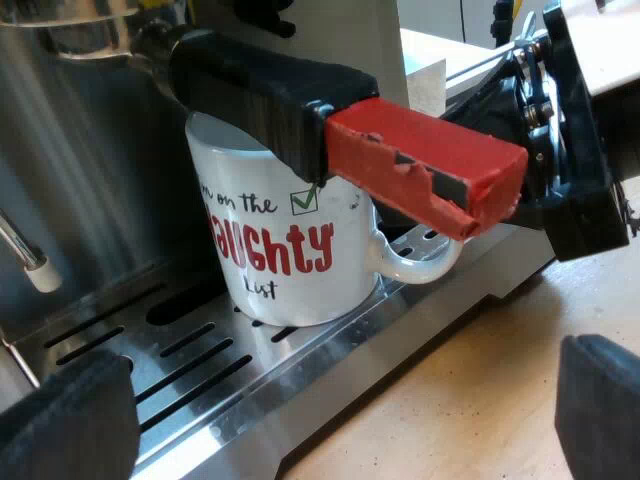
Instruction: Place mug into machine
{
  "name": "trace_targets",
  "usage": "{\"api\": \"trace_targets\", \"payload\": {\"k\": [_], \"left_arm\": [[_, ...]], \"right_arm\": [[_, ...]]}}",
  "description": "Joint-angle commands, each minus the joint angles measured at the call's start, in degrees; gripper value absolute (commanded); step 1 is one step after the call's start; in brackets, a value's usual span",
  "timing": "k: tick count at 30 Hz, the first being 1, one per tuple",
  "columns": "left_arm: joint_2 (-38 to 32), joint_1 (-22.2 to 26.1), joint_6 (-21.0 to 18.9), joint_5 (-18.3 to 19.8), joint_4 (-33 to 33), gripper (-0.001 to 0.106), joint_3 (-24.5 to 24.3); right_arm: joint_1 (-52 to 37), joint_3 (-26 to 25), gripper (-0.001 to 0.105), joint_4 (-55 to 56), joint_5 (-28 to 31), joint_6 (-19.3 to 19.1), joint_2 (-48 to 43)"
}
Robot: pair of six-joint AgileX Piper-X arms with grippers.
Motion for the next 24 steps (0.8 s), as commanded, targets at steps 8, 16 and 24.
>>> {"api": "trace_targets", "payload": {"k": [8,16,24], "left_arm": [[0.03,-0.18,-0.56,-0.71,-1.06,0.085,-0.12],[0.03,-0.18,-0.56,-0.71,-1.06,0.085,-0.12],[0.03,-0.18,-0.56,-0.71,-1.06,0.085,-0.12]], "right_arm": [[2.13,0.45,0.048,0.31,5.15,0.24,-3.95],[2.70,6.82,0.048,-5.50,6.75,1.05,-4.65],[2.56,4.48,0.048,-13.47,4.15,-1.05,2.49]]}}
